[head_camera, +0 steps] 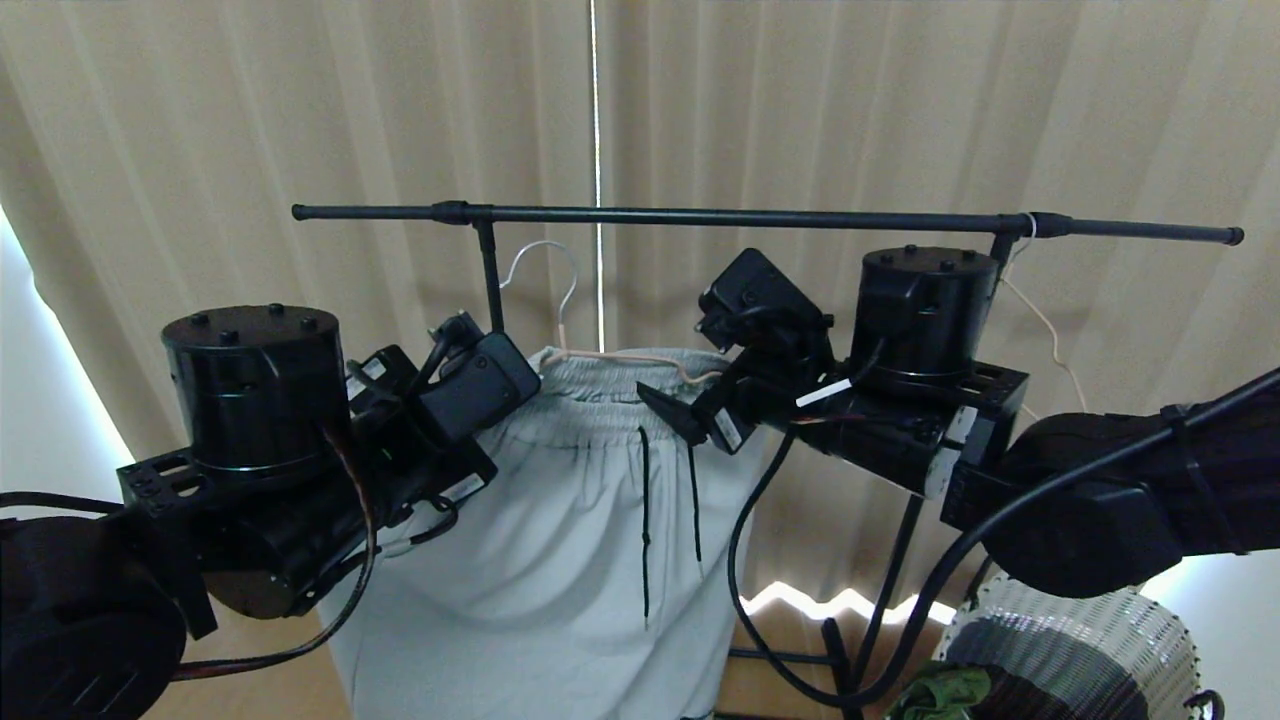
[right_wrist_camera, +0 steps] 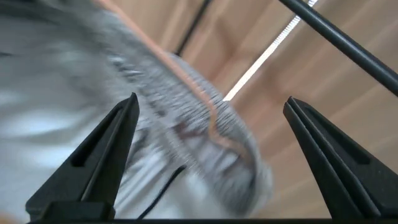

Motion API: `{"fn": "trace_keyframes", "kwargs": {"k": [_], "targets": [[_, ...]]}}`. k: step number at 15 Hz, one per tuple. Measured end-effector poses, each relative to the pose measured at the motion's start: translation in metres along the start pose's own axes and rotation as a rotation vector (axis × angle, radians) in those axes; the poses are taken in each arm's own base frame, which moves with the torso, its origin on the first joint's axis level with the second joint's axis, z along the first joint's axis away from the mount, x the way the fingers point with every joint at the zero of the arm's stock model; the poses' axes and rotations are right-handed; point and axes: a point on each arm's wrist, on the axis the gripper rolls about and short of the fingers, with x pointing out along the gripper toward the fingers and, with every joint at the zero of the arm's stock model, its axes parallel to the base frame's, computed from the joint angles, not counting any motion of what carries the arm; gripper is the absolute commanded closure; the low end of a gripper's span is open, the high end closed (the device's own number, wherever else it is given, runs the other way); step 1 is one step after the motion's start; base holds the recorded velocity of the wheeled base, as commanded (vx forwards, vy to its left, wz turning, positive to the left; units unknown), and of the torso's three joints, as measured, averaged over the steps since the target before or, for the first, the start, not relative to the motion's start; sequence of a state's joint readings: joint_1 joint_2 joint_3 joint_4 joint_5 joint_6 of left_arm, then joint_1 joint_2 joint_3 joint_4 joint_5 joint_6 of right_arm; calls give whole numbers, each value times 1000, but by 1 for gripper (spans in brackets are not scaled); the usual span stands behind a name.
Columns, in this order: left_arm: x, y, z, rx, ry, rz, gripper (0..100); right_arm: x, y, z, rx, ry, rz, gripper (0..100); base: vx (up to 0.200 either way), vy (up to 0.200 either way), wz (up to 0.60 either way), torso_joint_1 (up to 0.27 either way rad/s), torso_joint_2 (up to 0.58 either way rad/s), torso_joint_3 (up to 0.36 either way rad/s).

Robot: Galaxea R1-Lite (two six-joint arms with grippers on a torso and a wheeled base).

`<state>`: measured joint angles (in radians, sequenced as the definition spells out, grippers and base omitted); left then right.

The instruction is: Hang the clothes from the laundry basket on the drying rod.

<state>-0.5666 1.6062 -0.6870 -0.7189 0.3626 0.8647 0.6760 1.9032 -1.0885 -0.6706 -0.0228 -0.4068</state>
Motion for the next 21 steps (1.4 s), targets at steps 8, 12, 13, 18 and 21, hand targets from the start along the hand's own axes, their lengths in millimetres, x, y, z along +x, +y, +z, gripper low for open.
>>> {"fn": "trace_keyframes", "kwargs": {"k": [8,12,13,18,21], "targets": [[-11,-6,4,19,-104,-28,100,16,-5,-23,-2,52,-11,0,0,0,0,0,0,0],[-15,-10,3,25,-119,-41,100,16,-4,-26,-2,59,-7,0,0,0,0,0,0,0],[-17,-11,2,26,-128,-49,100,16,-4,-26,-2,59,-6,100,0,0,0,0,0,0],[-20,-11,1,27,-137,-59,100,16,-2,-28,1,65,1,100,0,0,0,0,0,0],[-20,-12,1,26,-135,-60,100,14,-1,-30,0,73,4,100,0,0,0,0,0,0]]}}
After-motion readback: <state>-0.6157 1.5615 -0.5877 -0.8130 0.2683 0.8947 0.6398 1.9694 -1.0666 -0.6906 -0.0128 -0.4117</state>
